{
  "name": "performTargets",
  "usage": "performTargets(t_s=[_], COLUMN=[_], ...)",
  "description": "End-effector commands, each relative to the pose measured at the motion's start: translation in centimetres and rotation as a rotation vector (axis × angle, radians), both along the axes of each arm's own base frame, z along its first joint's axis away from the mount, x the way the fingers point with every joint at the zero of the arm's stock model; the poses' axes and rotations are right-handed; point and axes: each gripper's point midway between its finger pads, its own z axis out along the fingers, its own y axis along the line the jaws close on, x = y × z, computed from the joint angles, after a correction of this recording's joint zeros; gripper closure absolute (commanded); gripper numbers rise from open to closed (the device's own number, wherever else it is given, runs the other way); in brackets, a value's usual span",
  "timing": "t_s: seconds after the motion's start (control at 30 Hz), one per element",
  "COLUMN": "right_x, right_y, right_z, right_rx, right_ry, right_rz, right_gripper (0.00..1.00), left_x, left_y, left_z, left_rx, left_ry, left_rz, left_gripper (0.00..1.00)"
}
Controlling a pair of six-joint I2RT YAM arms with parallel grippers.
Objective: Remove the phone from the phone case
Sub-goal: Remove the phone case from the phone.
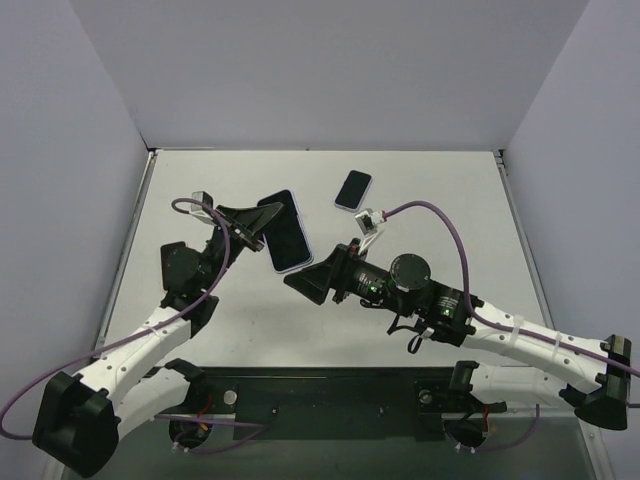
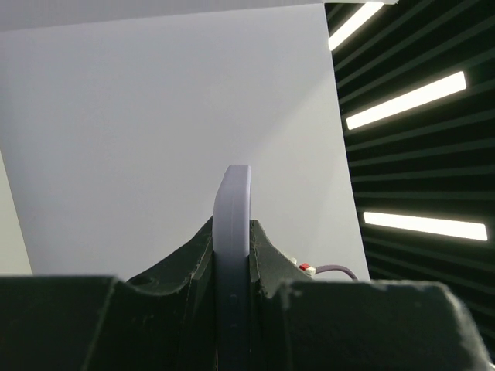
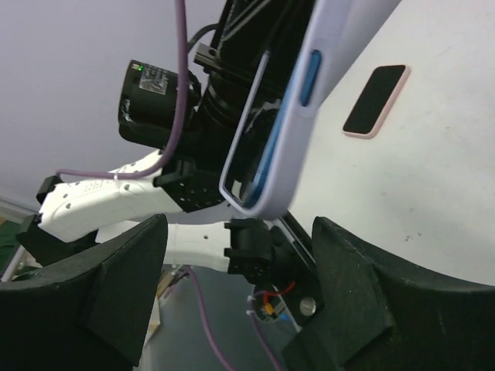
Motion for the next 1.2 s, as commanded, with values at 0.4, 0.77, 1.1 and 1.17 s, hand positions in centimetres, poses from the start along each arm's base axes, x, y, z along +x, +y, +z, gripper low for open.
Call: performTargets(t_s=[0.4, 0.77, 1.1, 1.17], right_x=[1.6, 2.2, 2.7, 3.0], right_y=[1.5, 1.7, 2.1, 2.0], right_z=[2.7, 3.1, 1.9, 0.9], right_rx=[0.092, 0.085, 0.035, 0.004], right_ry=[-0.057, -0.075, -0.084, -0.088], right_rz=[-0.041, -0.054, -0.055, -0.064], right_gripper=[0.51, 0.63, 0.78, 0.89], left_x=[-1.0, -1.5, -1.8, -2.0], left_y=[0.3, 0.2, 0.1, 0.1], left_z=[3.0, 3.4, 3.8, 4.1], left_rx=[-0.198, -0.206, -0.22, -0.227], left_ry=[-0.057, -0.064, -0.05, -0.048], left_rz=[0.012, 0.0, -0.017, -0.028], left_gripper=[1.0, 1.0, 1.0, 1.0])
